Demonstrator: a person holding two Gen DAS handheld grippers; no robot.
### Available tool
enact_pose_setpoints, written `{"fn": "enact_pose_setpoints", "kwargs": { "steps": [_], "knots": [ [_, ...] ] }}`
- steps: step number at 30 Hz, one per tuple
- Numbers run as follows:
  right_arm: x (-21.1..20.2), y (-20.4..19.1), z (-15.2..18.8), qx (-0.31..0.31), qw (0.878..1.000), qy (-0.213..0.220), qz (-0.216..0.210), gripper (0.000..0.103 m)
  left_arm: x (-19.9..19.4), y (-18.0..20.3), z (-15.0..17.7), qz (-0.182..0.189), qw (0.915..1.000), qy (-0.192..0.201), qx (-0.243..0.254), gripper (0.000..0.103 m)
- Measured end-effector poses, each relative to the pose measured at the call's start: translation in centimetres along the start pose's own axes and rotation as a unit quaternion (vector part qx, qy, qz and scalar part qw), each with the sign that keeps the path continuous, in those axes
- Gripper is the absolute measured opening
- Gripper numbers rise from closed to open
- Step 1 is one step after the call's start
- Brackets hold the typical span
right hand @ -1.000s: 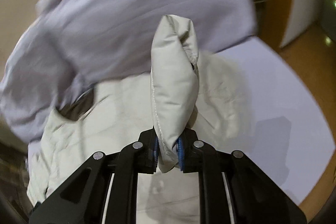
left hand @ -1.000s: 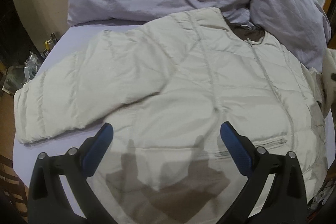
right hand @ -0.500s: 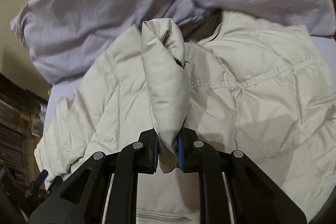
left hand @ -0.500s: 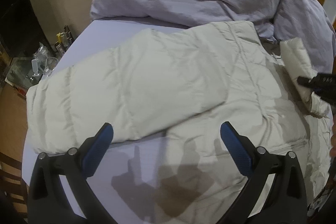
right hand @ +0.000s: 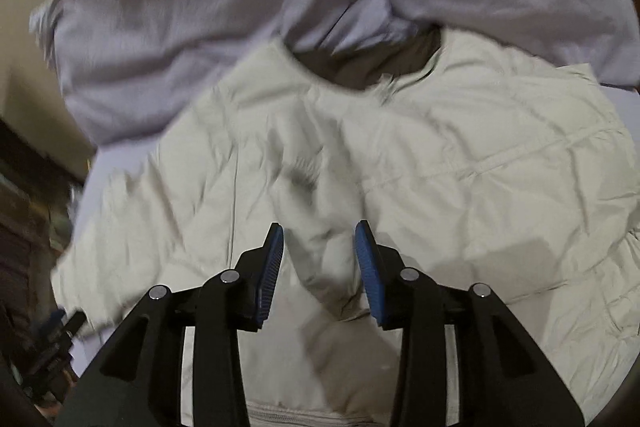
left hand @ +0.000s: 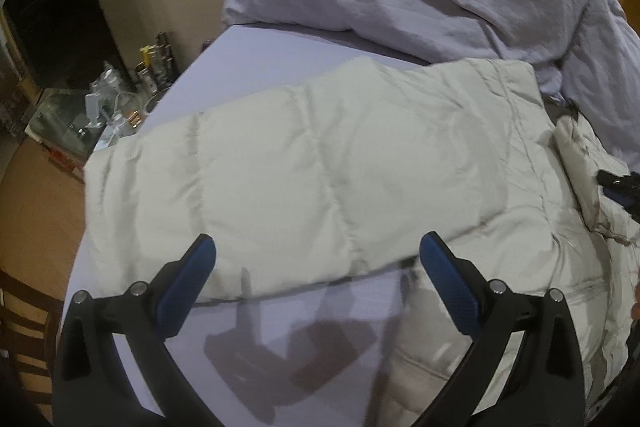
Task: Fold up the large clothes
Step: 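Lay the held sleeve across the jacket front and open the right tool, then grasp the other sleeve cuff with the left tool and lift it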
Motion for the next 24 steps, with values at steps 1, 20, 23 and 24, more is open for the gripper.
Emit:
{"fn": "enact_pose_setpoints", "kwargs": {
  "steps": [1, 20, 23, 24],
  "knots": [
    [0.0, 0.5, -0.5, 0.010, 1.000, 0.006, 0.006, 0.039, 0.0, -0.5, 0.0, -0.001, 1.0000, 0.000, -0.006, 0.101],
    [7.3, -0.1, 1.6, -0.056, 0.990, -0.033, 0.122, 0.071, -0.1, -6.9, 0.0, -0.053, 0.9968, -0.004, -0.060, 0.101],
    [6.9, 0.1, 1.4, -0.050, 0.991, -0.049, 0.112, 0.071, -0.1, -7.9, 0.1, -0.058, 0.9958, -0.004, -0.070, 0.101],
    [6.5, 0.2, 1.3, -0.043, 0.992, -0.052, 0.106, 0.071, -0.2, -8.5, 0.2, -0.062, 0.9953, -0.003, -0.075, 0.101]
  ]
}}
Point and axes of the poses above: each gripper's, at about its wrist camera, not at the fingertips, and x roughly the way its jaws point, y to its right, z to its underside, the point moved 7 cm from there along x, roughly the way its jaws point, and after that the axes turned 7 degrees about x, right-handed, at the moved point
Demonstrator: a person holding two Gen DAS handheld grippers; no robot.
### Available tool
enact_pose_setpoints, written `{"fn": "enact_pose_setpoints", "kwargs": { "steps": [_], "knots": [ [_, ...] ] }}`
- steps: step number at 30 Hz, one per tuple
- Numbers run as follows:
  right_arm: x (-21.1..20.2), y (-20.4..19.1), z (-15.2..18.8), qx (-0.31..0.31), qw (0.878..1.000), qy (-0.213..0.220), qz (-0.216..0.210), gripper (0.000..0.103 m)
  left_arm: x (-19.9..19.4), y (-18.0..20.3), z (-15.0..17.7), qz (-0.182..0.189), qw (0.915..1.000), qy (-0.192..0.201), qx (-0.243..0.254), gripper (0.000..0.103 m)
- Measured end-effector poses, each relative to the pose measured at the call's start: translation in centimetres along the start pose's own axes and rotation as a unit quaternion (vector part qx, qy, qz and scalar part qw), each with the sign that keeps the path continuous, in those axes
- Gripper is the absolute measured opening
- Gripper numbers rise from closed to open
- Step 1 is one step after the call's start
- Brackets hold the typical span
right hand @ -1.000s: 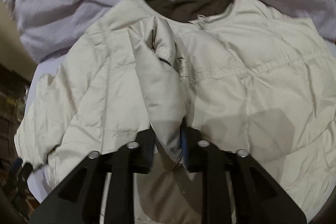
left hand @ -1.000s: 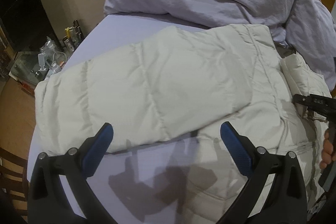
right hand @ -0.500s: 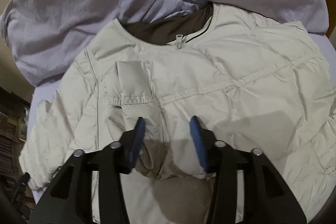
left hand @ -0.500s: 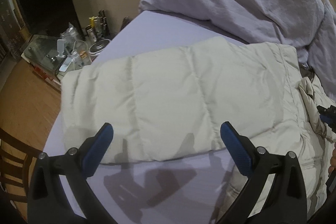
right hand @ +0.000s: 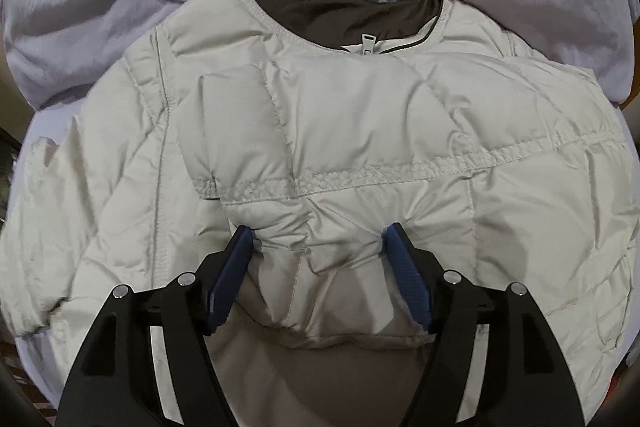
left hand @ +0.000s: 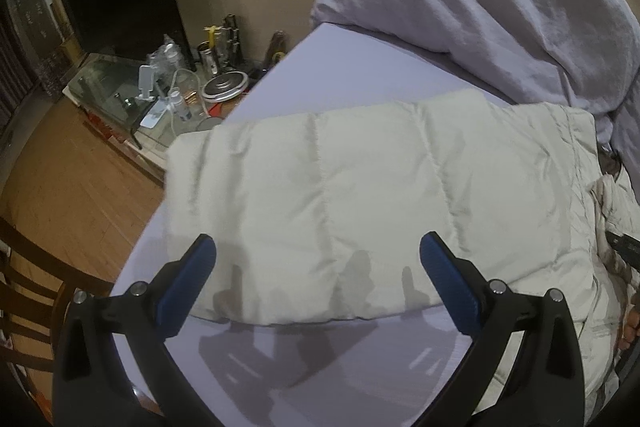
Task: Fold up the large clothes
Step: 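Grasp the other sleeve cuff with the left tool and lift it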
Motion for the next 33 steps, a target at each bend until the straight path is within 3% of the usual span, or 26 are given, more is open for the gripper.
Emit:
{"fn": "enact_pose_setpoints", "kwargs": {
  "steps": [11, 18, 23, 28, 31, 33],
  "knots": [
    [-3.1, 1.6, 0.9, 0.012, 1.000, 0.026, -0.012, 0.075, 0.9, -4.1, 1.1, -0.017, 0.9990, -0.015, -0.038, 0.101],
    [-4.4, 2.0, 1.8, 0.011, 0.999, 0.035, -0.014, 0.075, 3.6, -6.4, 3.2, 0.013, 0.9929, -0.061, -0.101, 0.088],
    [-5.6, 2.6, 2.7, 0.011, 0.999, 0.043, -0.010, 0.075, 4.4, -6.5, 3.3, 0.011, 0.9923, -0.063, -0.106, 0.086],
    [-7.0, 3.7, 3.9, 0.016, 0.999, 0.051, -0.006, 0.075, 4.7, -6.8, 2.4, 0.004, 0.9923, -0.051, -0.113, 0.071],
    [-7.8, 4.6, 4.7, 0.019, 0.998, 0.055, -0.003, 0.075, 4.8, -6.8, 1.9, 0.007, 0.9925, -0.040, -0.115, 0.050],
    [-8.2, 5.1, 5.1, 0.019, 0.998, 0.058, -0.002, 0.075, 4.8, -6.5, 1.7, 0.028, 0.9917, -0.036, -0.120, 0.024]
  ]
}}
Point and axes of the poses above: each gripper's, at about its wrist camera, not at the fingertips, and x roughly the way its jaws point, y to its right, z to its underside, the point moved 7 cm from there along x, roughly the way its jaws point, and after that the axes turned 7 degrees about x, right-handed, at the moved point
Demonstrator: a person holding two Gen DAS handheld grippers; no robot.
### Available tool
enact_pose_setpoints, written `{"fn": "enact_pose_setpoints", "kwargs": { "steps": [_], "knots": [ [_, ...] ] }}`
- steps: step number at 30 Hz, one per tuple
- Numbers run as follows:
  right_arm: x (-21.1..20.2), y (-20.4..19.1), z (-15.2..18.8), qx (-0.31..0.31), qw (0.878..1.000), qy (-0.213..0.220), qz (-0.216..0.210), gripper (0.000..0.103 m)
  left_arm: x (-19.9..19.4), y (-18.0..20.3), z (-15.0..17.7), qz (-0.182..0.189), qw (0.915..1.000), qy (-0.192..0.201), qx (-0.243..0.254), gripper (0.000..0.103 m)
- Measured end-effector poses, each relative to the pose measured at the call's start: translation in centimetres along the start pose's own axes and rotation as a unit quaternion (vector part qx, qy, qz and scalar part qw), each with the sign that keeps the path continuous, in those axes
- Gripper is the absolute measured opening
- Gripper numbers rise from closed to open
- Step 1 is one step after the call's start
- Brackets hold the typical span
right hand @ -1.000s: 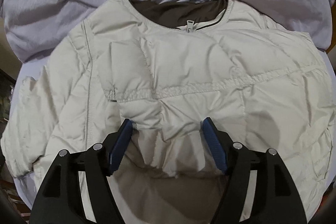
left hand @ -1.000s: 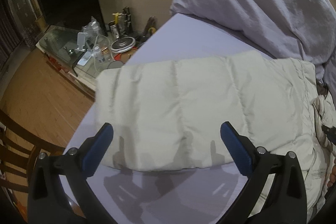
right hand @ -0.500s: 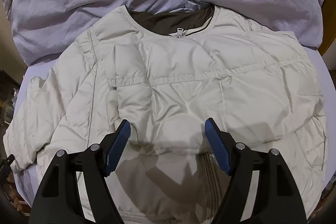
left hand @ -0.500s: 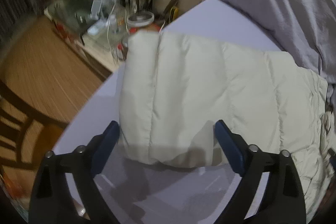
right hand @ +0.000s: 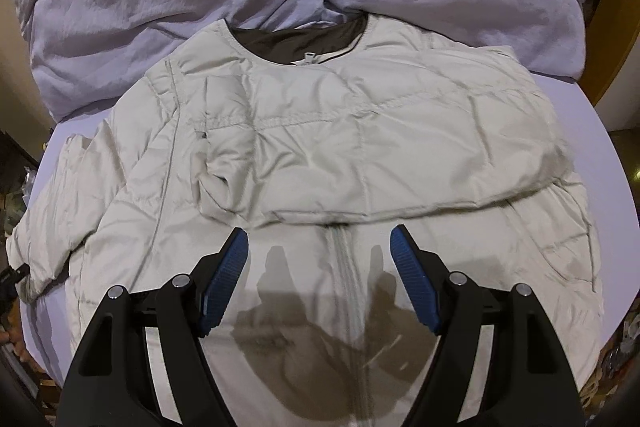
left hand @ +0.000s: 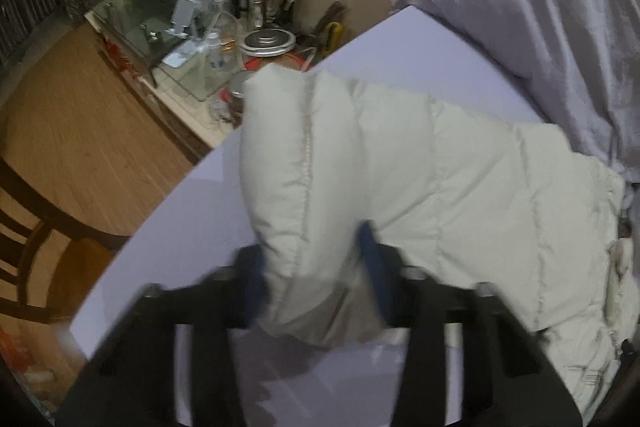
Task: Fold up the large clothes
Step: 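Grasp the other sleeve cuff with the left tool and lift it, then carry the sleeve across the jacket body and open the left tool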
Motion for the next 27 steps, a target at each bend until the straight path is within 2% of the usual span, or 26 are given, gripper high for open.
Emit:
{"fn": "enact_pose_setpoints", "kwargs": {
  "steps": [3, 7, 12, 15, 18, 27],
  "knots": [
    [-0.4, 0.8, 0.1, 0.002, 1.000, 0.002, -0.002, 0.075, -0.4, 0.6, -0.2, 0.016, 0.9998, 0.001, -0.008, 0.013],
    [-0.6, 1.5, -0.3, 0.002, 1.000, 0.005, -0.010, 0.075, -2.3, 2.5, -0.7, 0.017, 0.9996, 0.022, 0.006, 0.011],
    [-0.5, 2.2, -1.4, -0.013, 1.000, 0.010, -0.024, 0.075, -5.9, 7.3, -2.1, 0.033, 0.9971, 0.065, 0.024, 0.011],
    [-0.5, 3.3, -2.0, -0.021, 0.999, 0.010, -0.035, 0.075, -8.6, 11.8, -2.8, 0.048, 0.9936, 0.094, 0.039, 0.011],
    [-0.7, 5.0, -2.8, -0.025, 0.999, 0.011, -0.043, 0.075, -11.1, 17.8, -3.1, 0.071, 0.9886, 0.114, 0.067, 0.011],
    [-1.1, 11.9, -4.3, -0.026, 0.998, 0.011, -0.052, 0.075, -14.8, 33.4, -0.7, 0.113, 0.9748, 0.132, 0.140, 0.011]
  ]
}}
Point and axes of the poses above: each gripper's, at about its wrist camera, not at the fingertips, and x roughly the way its jaws point, y to its right, z to its underside, the point moved 7 cm from there along x, roughly the way its jaws point, and after that the axes turned 7 degrees about x, right-handed, at the moved point
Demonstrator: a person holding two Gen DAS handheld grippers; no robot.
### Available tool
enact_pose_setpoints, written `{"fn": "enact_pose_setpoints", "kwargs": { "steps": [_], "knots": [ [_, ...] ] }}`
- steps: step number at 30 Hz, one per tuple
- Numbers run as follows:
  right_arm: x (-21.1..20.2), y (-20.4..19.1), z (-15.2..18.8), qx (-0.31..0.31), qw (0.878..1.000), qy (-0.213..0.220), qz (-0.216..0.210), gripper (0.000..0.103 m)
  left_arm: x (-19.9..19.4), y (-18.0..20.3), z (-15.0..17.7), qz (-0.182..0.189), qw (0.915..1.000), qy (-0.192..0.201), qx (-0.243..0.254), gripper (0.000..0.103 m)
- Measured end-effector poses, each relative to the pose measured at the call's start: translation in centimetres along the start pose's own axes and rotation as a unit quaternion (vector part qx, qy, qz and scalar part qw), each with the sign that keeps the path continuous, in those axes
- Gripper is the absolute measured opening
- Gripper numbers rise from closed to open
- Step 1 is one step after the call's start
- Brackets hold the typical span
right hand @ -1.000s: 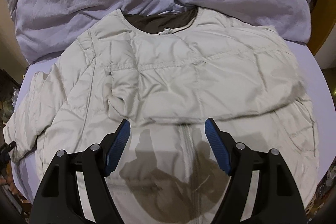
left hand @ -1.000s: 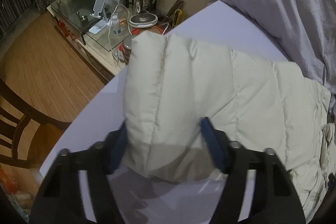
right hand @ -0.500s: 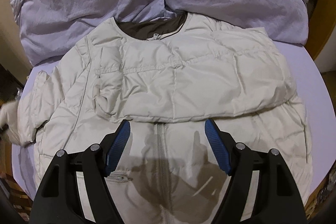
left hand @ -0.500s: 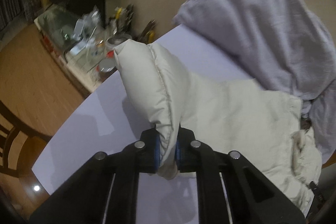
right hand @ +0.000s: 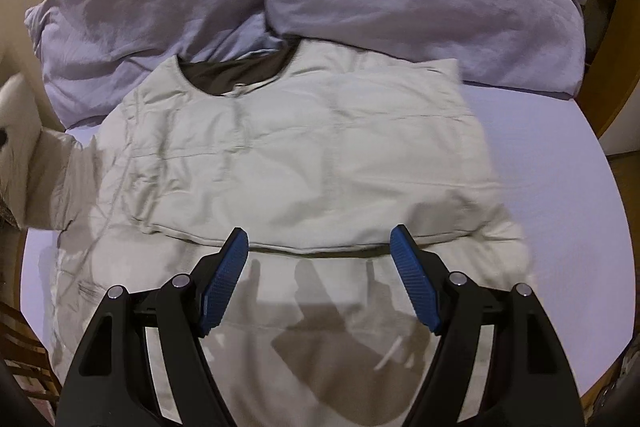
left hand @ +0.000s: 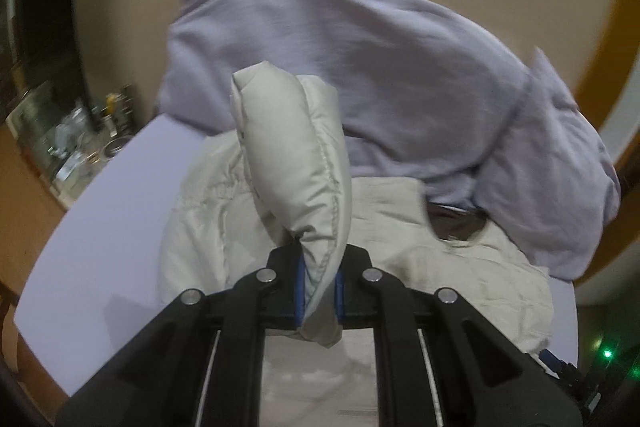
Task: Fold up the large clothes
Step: 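Carry the sleeve across the jacket body and open the left tool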
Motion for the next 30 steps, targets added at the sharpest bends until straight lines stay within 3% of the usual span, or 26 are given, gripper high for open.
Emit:
{"fn": "enact_pose_setpoints", "kwargs": {
  "steps": [7, 10, 20, 25, 30],
  "knots": [
    [-0.9, 5.1, -0.1, 0.019, 1.000, 0.000, -0.008, 0.075, 1.3, 11.8, 0.1, 0.046, 0.9969, -0.010, 0.062, 0.011],
    [-1.2, 6.4, 0.0, 0.022, 1.000, 0.002, -0.010, 0.075, 2.5, 15.1, 1.3, 0.055, 0.9943, -0.029, 0.086, 0.011],
    [-0.7, 10.1, 0.7, 0.042, 0.999, -0.008, -0.008, 0.075, 7.3, 21.9, 6.2, 0.043, 0.9832, -0.097, 0.148, 0.012],
    [-0.6, 11.2, 0.9, 0.049, 0.999, -0.010, -0.007, 0.075, 8.1, 23.3, 7.3, 0.027, 0.9771, -0.116, 0.177, 0.026],
    [-0.3, 12.3, 0.7, 0.054, 0.998, -0.010, -0.009, 0.075, 7.7, 24.3, 6.7, 0.034, 0.9757, -0.093, 0.195, 0.049]
  ]
}}
Point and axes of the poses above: each gripper's, at about its wrist camera, not at the fingertips, and x roughly the way its jaws point, y to its right, z to its underside, the point moved 7 cm from there along x, roughly the way its jaws point, and after that the axes turned 7 degrees about x, right-handed, at the moved point
